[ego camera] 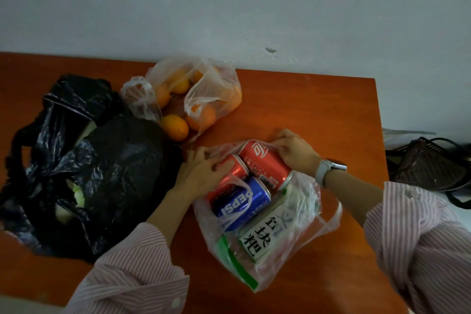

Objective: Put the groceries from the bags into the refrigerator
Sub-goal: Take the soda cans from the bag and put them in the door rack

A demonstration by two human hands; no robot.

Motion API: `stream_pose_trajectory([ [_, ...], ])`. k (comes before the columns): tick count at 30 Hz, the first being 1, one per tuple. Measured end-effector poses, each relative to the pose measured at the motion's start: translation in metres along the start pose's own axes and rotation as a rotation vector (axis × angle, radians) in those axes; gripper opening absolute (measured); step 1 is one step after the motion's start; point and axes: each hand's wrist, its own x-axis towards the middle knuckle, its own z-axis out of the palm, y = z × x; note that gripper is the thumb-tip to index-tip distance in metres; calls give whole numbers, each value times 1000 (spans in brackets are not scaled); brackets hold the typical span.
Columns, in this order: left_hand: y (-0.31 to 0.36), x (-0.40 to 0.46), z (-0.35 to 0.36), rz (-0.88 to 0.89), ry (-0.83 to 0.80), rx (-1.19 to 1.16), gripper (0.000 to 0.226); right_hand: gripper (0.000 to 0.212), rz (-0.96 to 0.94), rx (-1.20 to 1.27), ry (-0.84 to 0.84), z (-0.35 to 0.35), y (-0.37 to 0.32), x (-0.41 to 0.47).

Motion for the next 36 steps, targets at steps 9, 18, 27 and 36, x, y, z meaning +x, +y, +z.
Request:
stream_pose_trajectory([
  [9,-34,-47,31,95,192,-473,43,48,-11,-112,-84,9,-2,-45],
  [18,-58,-81,63,155,341,-434,61,70,-97,-76,-71,22,-6,-79],
  [27,-62,-91,59,-6,110,-35,80,65,-164,-460,193,28,-20,-80],
  [36,-19,-96,27,-75,396,-623,22,71,22,-373,109,30,-38,-68],
])
